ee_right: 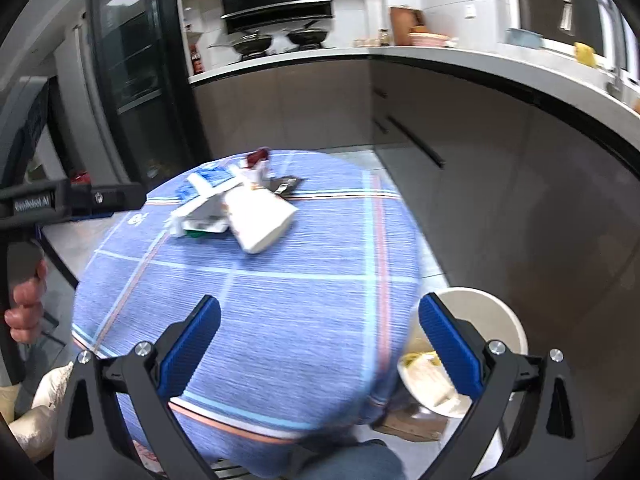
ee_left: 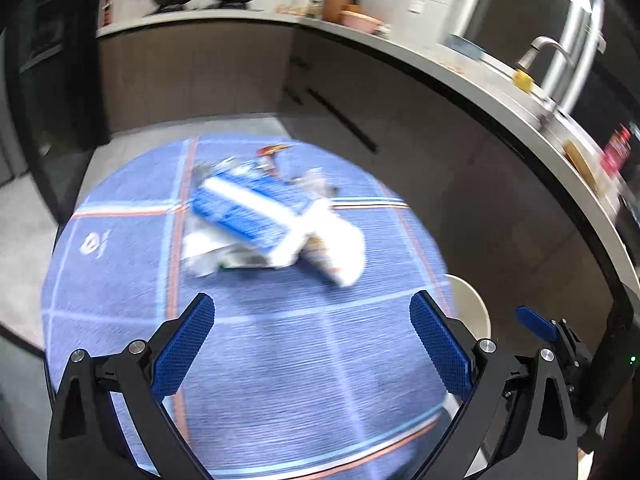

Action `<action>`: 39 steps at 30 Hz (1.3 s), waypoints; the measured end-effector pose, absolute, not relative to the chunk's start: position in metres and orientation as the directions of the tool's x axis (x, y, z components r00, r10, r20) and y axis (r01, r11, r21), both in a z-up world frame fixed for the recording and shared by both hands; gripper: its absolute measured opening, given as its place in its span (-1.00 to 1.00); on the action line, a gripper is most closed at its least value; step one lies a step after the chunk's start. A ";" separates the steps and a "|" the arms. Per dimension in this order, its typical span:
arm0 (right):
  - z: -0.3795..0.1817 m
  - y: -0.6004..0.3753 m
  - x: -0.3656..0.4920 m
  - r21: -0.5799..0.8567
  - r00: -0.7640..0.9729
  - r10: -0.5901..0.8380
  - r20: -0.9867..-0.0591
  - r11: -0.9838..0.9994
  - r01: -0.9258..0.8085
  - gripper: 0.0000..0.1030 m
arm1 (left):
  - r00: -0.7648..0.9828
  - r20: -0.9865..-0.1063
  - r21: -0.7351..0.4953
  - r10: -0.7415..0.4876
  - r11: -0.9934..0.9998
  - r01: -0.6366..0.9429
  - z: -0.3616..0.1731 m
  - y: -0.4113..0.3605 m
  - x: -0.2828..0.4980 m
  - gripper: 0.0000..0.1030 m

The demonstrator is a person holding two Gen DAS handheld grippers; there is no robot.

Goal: Collect trash
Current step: 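Grasp the blue-white wrapper with the left tool while the right tool grasps the paper cup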

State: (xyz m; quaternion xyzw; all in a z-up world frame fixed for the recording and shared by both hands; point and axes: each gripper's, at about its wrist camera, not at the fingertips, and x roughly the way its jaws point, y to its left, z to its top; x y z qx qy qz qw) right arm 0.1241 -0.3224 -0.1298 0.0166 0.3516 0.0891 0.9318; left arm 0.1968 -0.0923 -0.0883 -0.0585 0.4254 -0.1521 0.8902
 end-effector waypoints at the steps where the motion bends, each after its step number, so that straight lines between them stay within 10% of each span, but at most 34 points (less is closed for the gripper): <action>1: -0.130 -0.315 0.128 0.093 0.733 0.185 -0.655 0.982 -0.164 0.93 | 0.589 -0.741 -0.248 -0.323 0.946 0.207 -0.090 -0.083 0.197 0.84; 8: -0.149 -0.257 0.171 -0.024 0.701 0.181 -0.690 0.962 -0.273 0.91 | 0.540 -0.737 -0.351 -0.406 0.913 0.208 -0.108 -0.052 0.227 0.55; 23: -0.188 -0.193 0.257 -0.315 0.749 0.060 -0.660 0.883 -0.349 0.23 | 0.464 -0.719 -0.504 -0.517 0.848 0.165 -0.138 -0.047 0.289 0.21; 26: -0.192 -0.201 0.264 -0.313 0.741 0.047 -0.670 0.887 -0.339 -0.29 | 0.447 -0.716 -0.532 -0.536 0.834 0.147 -0.146 -0.047 0.297 0.21; 39: -0.172 -0.247 0.217 -0.153 0.739 0.075 -0.670 0.959 -0.236 -0.40 | 0.423 -0.752 -0.515 -0.505 0.851 0.099 -0.167 -0.064 0.325 -0.06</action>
